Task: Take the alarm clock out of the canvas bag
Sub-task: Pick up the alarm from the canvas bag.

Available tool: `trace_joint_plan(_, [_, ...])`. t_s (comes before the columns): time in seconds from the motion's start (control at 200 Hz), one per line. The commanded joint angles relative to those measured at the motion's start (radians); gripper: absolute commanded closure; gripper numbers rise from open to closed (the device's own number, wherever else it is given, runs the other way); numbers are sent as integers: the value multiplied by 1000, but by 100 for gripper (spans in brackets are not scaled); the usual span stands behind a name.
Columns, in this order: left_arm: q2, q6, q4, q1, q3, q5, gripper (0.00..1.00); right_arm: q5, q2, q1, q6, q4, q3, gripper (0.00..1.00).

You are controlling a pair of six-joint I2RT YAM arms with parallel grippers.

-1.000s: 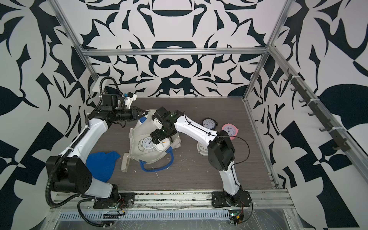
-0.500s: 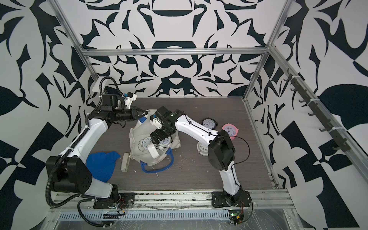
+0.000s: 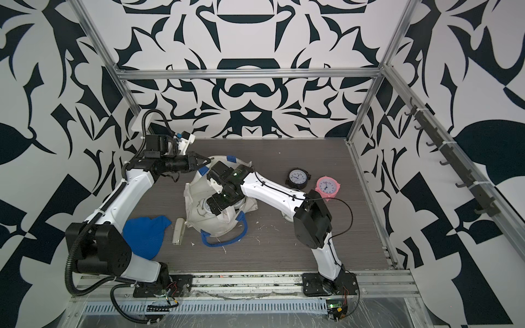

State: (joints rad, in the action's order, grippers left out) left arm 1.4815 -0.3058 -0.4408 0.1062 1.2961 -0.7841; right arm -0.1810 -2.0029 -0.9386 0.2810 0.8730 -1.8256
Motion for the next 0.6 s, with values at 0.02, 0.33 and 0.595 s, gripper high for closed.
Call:
trace_joint_plan(0.02, [2,14,1,1,33,-23,100,69,55,4,98,-6,33,9])
trace_joint_plan(0.33, [-5,14,2,1,25,-27,100,71,31,-3,83,-22,50,9])
trace_joint_plan(0.595, [-9,16,3,1,25,-24,100,-10,3,-2,91,-99,74,17])
